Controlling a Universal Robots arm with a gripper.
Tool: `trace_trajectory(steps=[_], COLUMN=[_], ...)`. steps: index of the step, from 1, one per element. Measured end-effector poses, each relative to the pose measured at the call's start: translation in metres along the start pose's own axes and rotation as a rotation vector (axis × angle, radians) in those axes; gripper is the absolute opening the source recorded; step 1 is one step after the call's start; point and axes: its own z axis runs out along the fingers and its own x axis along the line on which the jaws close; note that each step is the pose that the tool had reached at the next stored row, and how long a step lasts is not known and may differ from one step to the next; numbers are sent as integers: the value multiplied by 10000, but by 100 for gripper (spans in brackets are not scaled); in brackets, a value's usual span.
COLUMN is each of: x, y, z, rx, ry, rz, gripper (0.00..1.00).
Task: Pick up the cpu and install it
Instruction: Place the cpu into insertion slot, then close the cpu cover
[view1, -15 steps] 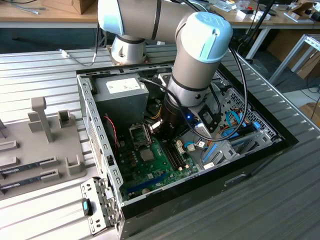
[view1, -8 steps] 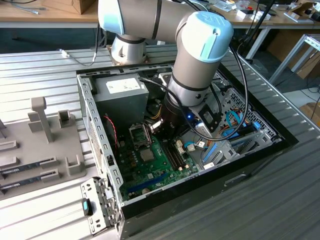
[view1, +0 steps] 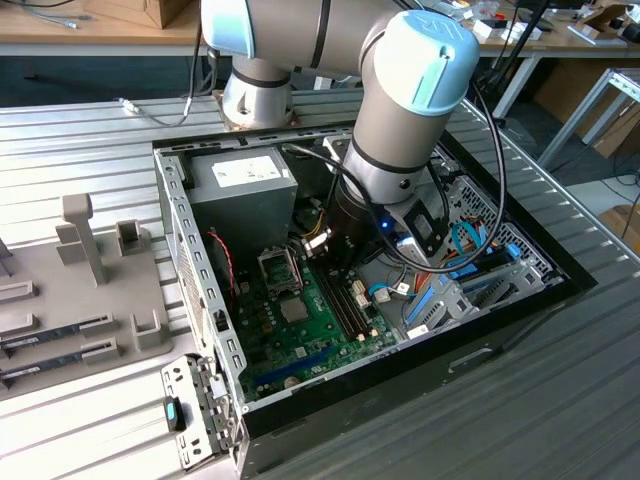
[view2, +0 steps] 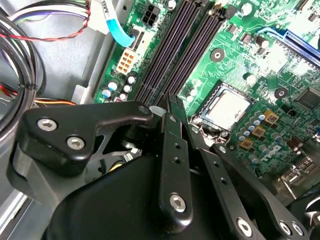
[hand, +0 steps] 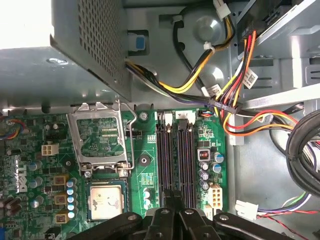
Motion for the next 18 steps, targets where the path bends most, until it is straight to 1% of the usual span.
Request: trace_trajectory(steps=[12,13,14,15,16,17,18], x=[1,22,43,45,45,45,45], y=[2,1,10,18,19,20,20], z=[0,-1,2,2,3,3,2], rx=[0,-12,-38,-114,-246,-437,-744], ry=[0,2,1,6,11,17,29], rz=[0,1,1,-3,-5,-6,-8], gripper=[11,11,11,11,11,11,11])
